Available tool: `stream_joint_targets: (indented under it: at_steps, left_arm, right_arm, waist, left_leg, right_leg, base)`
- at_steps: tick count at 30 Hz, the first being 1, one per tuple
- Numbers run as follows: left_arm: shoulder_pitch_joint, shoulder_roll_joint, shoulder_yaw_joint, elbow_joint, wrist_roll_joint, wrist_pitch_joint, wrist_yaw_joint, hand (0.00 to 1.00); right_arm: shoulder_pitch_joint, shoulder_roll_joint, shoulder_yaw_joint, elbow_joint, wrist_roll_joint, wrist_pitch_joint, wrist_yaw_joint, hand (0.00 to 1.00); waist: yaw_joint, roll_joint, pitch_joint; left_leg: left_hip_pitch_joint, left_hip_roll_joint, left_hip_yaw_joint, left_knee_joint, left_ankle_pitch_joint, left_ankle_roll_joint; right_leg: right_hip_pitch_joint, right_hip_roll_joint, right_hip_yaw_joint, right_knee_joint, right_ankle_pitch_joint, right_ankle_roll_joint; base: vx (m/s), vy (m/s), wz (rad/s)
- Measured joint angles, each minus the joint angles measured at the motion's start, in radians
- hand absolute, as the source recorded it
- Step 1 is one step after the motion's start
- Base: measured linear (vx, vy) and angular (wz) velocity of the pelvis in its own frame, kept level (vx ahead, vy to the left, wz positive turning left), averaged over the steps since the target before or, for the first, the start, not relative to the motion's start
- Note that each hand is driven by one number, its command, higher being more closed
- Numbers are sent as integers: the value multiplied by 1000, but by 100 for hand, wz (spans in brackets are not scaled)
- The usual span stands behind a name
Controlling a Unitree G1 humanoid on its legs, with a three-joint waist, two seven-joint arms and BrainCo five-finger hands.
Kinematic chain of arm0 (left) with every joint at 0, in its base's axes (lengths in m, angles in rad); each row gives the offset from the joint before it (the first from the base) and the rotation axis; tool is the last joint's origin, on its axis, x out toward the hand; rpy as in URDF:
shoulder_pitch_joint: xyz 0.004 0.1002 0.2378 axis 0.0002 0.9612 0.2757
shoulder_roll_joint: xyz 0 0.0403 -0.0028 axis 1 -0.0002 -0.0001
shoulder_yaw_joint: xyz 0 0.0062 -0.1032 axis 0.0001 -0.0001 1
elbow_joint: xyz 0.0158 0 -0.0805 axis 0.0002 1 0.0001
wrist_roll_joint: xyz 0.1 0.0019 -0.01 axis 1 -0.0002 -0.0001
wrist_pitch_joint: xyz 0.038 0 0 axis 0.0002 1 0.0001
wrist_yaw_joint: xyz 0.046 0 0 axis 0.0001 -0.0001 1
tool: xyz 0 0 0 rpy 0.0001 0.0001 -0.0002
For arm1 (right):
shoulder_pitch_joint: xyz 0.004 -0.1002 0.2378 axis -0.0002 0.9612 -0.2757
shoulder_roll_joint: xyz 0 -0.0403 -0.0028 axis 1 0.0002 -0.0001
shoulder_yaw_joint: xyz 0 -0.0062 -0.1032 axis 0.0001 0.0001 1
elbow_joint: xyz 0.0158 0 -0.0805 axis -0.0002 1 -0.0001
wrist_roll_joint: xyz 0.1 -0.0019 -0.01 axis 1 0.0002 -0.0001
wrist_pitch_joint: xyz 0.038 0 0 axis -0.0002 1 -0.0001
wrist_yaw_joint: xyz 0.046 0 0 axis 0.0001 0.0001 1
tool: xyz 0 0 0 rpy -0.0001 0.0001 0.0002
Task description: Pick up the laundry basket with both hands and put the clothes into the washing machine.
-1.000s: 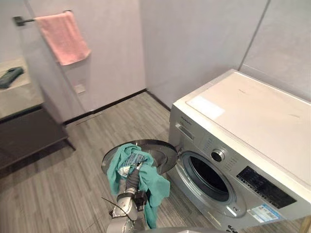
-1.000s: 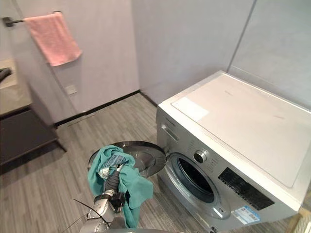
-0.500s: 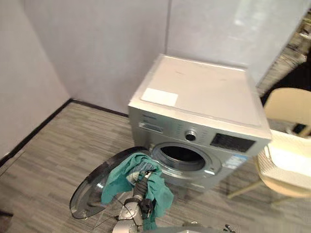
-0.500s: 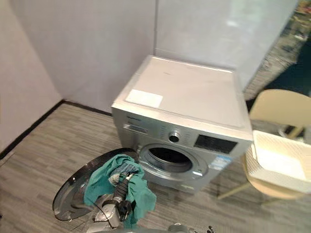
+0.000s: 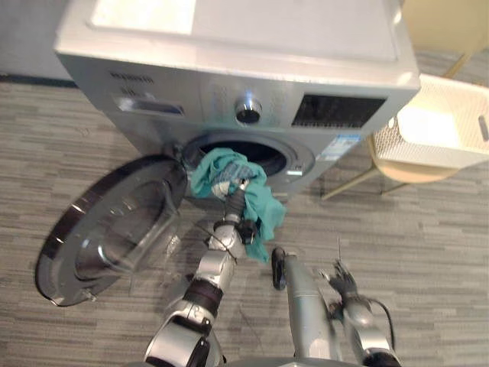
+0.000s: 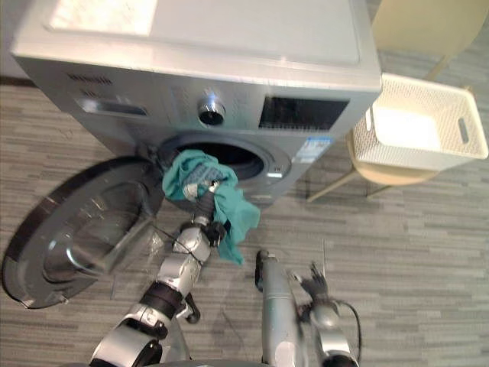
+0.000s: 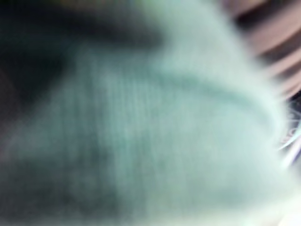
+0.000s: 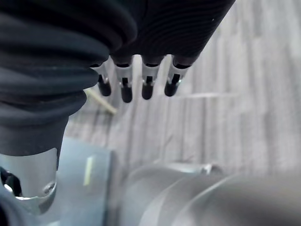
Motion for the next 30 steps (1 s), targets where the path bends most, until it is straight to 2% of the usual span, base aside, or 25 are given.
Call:
stream_joint_targets:
  at_steps: [3,5,8,11,14,17,20,23,28,30]
  left_arm:
    - [-128,7,87,0,-29,-9,50,100]
    - [-196,20,122,1,-45,-9,70,100]
    - [-325,70,159,2,-73,-11,78,100]
    - [-432,119,158,2,-95,-27,79,100]
    - [-495,134,156,0,-98,-46,81,100]
    - [-552,147,154,0,-138,-52,95,100]
    - [-636,177,141,-3,-149,-54,99,100]
    - [-740,224,119,-5,-192,-73,102,100]
    - [-913,304,76,-5,-296,-90,103,100]
    - [-997,342,56,-2,-296,-92,106,100]
  right_arm:
    - [-87,90,142,-115,229,-85,0,0]
    - [-95,94,239,-172,356,-130,14,0]
    - [-92,94,282,-227,493,-173,70,0]
    - [-94,89,313,-289,544,-199,117,0]
    - [-99,86,342,-326,575,-215,150,0]
    - [-99,80,370,-360,641,-221,180,0]
    - [-98,77,394,-411,684,-237,199,0]
    - [-94,74,418,-458,718,-243,209,0]
    - [-91,72,434,-500,758,-243,240,0]
    - [-91,67,437,-509,766,-242,243,0]
  waist:
    - [2,11,53]
    - [1,21,76]
    - [-5,20,104]
    - [-12,14,128]
    - [-13,6,141]
    - [-29,6,144]
    - [-38,-1,180]
    - [-55,-8,189]
    - [-55,-12,206]
    - [-57,-12,206]
  left_leg:
    - [-181,36,-49,113,-7,-6]
    - [-271,47,-79,165,-8,-11]
    - [-412,50,-134,254,-18,-11]
    - [-513,47,-176,318,-21,-8]
    - [-583,48,-197,353,-23,-10]
    - [-638,48,-201,365,-23,-10]
    - [-654,50,-197,365,-23,-10]
    - [-687,52,-187,365,-20,-4]
    - [-692,52,-193,366,-29,-13]
    - [-692,53,-187,360,-30,-14]
  right_leg:
    - [-174,12,-13,97,-6,-8]
    - [-252,12,-26,144,-3,-15]
    - [-380,8,-32,242,-16,-25]
    - [-469,-5,-37,324,-38,-33]
    - [-538,-8,-40,371,-50,-42]
    - [-597,-7,-38,384,-49,-44]
    - [-618,-3,-37,385,-49,-45]
    - [-662,1,-33,385,-47,-44]
    - [-682,26,-23,380,-43,-49]
    - [-689,29,-19,374,-42,-48]
  base:
    - [-196,-117,-22]
    - [-110,-72,-8]
    - [-55,-79,5]
    - [-29,-66,13]
    - [-28,-52,5]
    - [-30,-32,-5]
    - [-9,-5,-5]
    - [13,-6,-10]
    - [29,14,-15]
    - [24,15,-12]
